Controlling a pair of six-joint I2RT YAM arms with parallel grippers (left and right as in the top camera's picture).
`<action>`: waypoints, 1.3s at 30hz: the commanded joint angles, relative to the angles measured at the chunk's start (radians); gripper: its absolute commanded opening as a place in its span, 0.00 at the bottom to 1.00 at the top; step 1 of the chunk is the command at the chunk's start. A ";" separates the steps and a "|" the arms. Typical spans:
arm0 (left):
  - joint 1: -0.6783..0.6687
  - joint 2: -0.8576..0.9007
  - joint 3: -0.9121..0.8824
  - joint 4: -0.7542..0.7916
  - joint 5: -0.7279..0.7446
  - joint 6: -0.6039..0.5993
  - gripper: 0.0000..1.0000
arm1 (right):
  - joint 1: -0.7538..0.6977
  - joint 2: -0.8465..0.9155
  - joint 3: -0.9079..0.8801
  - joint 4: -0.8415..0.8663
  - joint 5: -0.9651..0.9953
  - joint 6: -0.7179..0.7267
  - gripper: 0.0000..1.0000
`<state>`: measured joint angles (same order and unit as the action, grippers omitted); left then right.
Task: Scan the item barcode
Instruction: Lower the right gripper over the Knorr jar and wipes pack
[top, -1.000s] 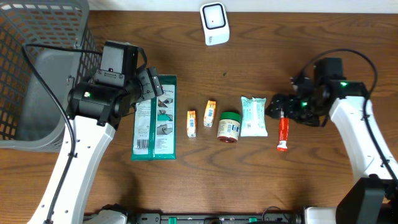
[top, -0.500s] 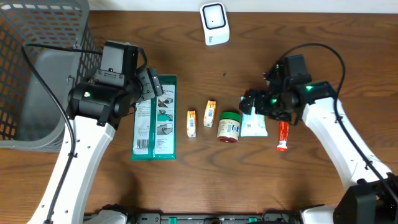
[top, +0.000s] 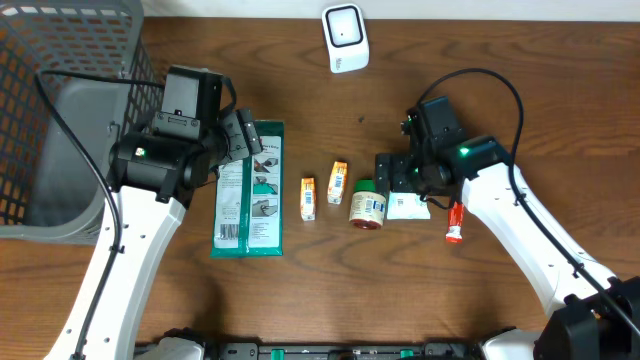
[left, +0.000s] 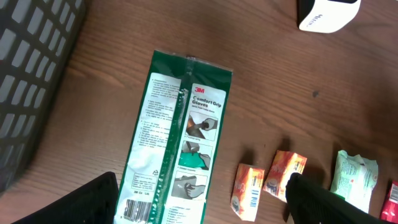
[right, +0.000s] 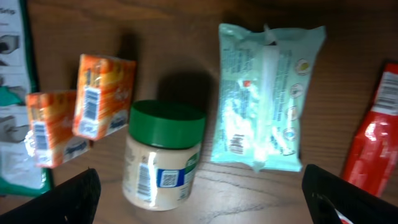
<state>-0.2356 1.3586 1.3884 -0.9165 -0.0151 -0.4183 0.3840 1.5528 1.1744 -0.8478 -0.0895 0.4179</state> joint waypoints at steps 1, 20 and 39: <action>0.005 0.000 0.018 -0.003 -0.020 0.006 0.86 | 0.010 -0.012 0.007 0.001 0.056 0.015 0.99; 0.005 0.000 0.018 -0.003 -0.020 0.006 0.87 | 0.010 -0.011 0.007 -0.020 0.082 -0.015 0.99; 0.005 0.000 0.018 -0.003 -0.020 0.006 0.87 | 0.011 -0.011 0.007 -0.019 -0.017 0.020 0.96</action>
<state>-0.2356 1.3586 1.3884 -0.9165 -0.0151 -0.4183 0.3843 1.5528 1.1744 -0.8696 -0.0650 0.4030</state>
